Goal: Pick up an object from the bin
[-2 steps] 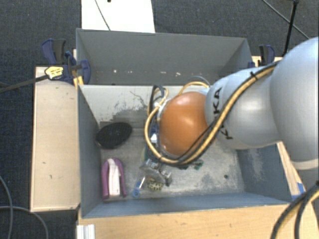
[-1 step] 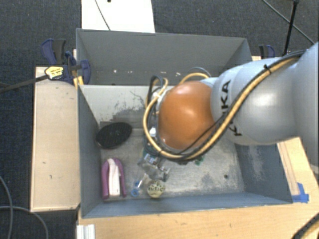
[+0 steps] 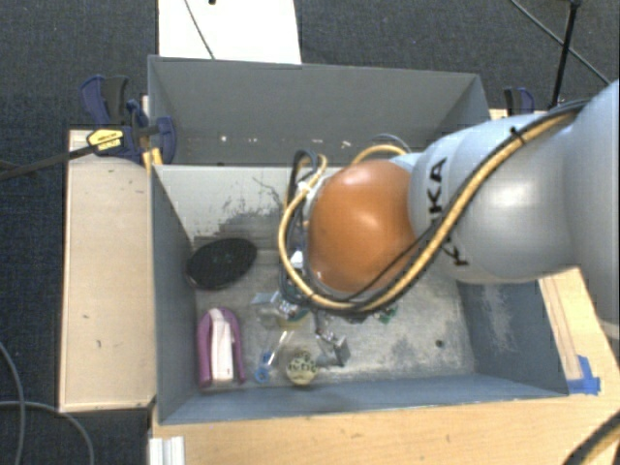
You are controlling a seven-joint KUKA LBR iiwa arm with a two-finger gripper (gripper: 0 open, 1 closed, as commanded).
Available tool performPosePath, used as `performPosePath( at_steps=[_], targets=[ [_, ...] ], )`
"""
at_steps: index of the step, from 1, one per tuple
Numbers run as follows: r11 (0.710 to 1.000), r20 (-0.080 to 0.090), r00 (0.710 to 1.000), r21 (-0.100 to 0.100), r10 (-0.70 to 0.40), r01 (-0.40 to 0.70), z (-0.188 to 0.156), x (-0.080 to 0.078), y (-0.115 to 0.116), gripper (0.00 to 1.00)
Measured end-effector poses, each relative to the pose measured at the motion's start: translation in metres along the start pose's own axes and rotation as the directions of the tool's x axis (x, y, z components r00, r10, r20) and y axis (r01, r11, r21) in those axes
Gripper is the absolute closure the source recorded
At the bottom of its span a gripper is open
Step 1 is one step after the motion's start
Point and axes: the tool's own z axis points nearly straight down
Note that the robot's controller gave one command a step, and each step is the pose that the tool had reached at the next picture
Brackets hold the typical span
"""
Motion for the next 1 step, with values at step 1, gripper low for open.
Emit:
performPosePath(
  at_steps=[1],
  targets=[
    [0.949,0.002,0.949,0.001,-0.314,0.314,0.0567,-0.0149,-0.0367,0.0]
  ],
)
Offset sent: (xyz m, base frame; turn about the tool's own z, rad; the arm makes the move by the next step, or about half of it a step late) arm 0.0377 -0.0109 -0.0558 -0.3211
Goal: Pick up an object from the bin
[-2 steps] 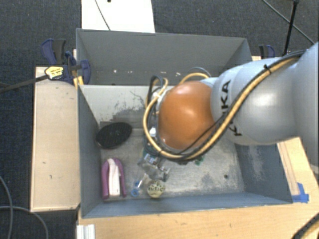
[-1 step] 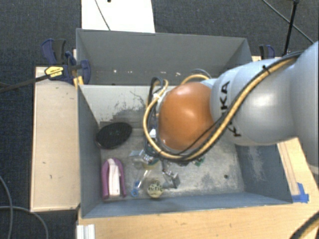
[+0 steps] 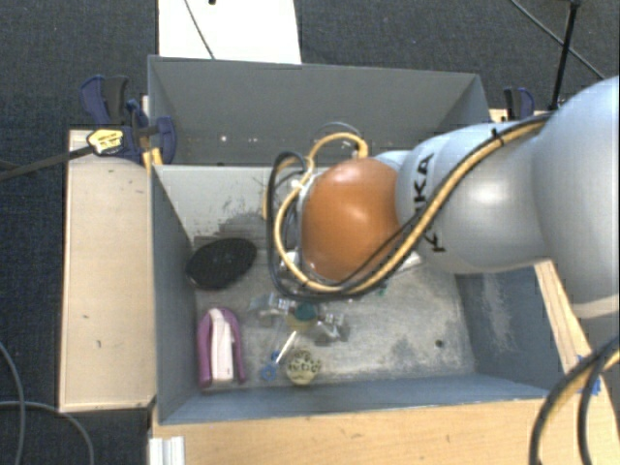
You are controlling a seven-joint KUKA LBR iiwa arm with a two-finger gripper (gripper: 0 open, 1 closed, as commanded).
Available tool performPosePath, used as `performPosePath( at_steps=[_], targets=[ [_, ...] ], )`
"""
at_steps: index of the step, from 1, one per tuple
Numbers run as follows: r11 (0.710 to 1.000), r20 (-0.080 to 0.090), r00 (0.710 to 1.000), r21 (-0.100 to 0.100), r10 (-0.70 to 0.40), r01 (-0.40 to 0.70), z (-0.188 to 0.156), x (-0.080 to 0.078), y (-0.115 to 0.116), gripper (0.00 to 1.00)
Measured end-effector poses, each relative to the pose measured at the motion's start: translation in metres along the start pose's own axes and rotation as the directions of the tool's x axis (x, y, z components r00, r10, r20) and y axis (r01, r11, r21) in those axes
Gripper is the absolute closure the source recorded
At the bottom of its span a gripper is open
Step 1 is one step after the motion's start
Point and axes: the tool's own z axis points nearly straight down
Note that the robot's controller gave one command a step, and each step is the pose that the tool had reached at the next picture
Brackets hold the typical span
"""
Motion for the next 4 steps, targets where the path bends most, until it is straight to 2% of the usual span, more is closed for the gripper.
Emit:
performPosePath(
  at_steps=[1,2,3,4],
  targets=[
    [1.0,-0.001,1.0,-0.002,0.006,-0.006,-0.0008,-0.0002,0.0005,1.0],
    [1.0,-0.001,1.0,-0.002,0.01,-0.01,-0.0012,-0.0003,0.0003,0.0],
    [1.0,-0.002,1.0,-0.003,0.014,-0.014,-0.0009,-0.0002,0.0006,1.0],
    [1.0,-0.003,1.0,-0.003,0.017,-0.017,-0.0012,-0.0003,0.0004,0.0]
  ],
)
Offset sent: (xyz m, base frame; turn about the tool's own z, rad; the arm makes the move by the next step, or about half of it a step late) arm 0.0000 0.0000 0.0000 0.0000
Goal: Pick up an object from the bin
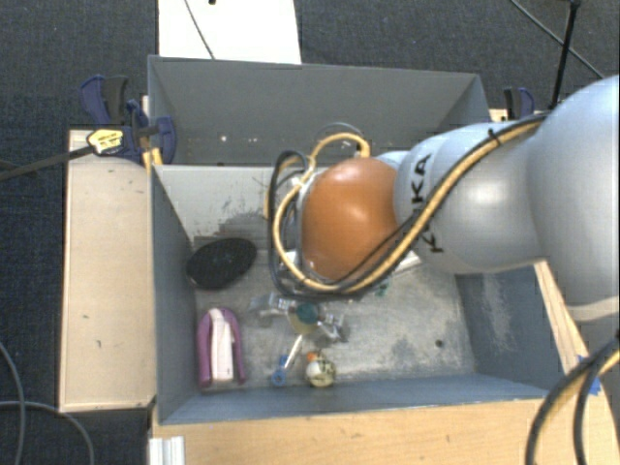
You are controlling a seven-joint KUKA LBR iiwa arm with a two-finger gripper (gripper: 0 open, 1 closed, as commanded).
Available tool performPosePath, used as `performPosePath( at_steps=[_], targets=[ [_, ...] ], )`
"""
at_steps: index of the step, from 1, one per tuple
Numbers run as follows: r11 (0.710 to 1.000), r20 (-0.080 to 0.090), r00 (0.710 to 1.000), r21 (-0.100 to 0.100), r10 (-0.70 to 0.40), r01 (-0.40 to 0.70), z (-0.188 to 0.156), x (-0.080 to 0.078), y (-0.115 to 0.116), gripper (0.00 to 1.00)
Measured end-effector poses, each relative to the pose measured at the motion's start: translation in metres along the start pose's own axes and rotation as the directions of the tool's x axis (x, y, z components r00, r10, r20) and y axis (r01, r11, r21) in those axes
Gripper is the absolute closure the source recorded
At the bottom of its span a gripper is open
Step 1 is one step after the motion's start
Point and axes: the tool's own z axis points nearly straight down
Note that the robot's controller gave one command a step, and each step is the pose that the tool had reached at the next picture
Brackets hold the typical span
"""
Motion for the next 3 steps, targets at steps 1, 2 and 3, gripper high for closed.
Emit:
performPosePath(
  at_steps=[1,2,3],
  targets=[
    [1.0,-0.001,1.0,-0.001,0.002,-0.002,0.0002,0.0001,0.0002,1.0],
    [1.0,-0.001,1.0,-0.001,-0.004,0.004,0.0,0.0,0.0001,0.0],
    [1.0,-0.002,1.0,-0.002,0.0,0.0,0.0002,0.0002,0.0003,1.0]
  ],
)
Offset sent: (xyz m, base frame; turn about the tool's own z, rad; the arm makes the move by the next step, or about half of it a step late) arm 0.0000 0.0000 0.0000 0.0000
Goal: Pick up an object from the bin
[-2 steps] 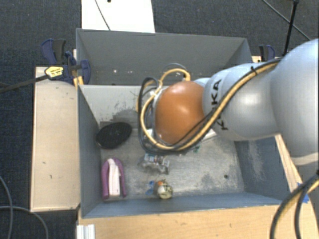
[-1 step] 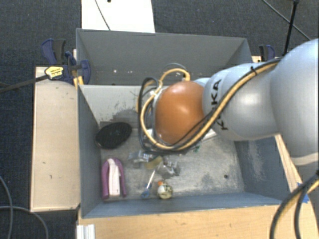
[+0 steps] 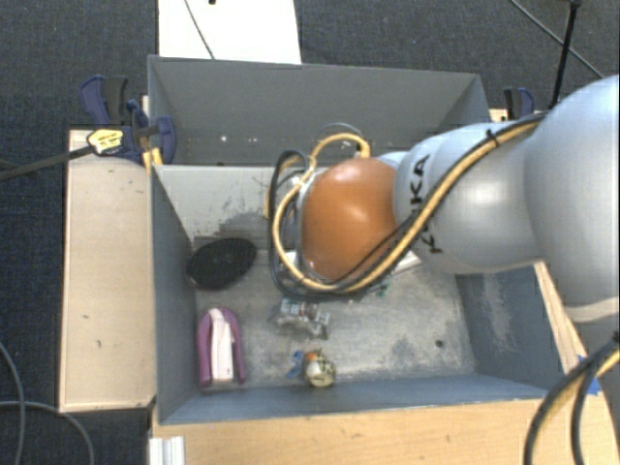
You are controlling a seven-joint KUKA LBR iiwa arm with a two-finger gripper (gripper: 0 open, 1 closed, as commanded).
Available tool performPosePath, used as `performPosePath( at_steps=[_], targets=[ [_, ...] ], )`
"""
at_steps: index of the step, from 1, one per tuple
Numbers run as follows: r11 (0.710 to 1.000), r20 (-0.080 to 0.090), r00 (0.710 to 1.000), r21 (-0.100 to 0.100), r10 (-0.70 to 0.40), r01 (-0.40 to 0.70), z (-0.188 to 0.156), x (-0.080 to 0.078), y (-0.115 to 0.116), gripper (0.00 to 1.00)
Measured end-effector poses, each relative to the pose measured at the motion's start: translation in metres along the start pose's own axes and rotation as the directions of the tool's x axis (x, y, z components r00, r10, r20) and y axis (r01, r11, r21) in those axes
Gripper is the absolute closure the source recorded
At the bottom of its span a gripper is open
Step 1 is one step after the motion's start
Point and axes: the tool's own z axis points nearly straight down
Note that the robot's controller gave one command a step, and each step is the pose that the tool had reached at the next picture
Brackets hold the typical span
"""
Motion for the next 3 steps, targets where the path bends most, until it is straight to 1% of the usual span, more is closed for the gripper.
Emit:
performPosePath(
  at_steps=[1,2,3],
  targets=[
    [1.0,0.0,1.0,0.0,0.001,-0.001,-0.0002,-0.0001,-0.0001,0.0],
    [1.0,-0.001,1.0,-0.001,0.004,-0.004,0.0,0.0,0.0,1.0],
    [1.0,0.0,1.0,0.0,0.006,-0.006,-0.0002,0.0,-0.0001,0.0]
  ],
)
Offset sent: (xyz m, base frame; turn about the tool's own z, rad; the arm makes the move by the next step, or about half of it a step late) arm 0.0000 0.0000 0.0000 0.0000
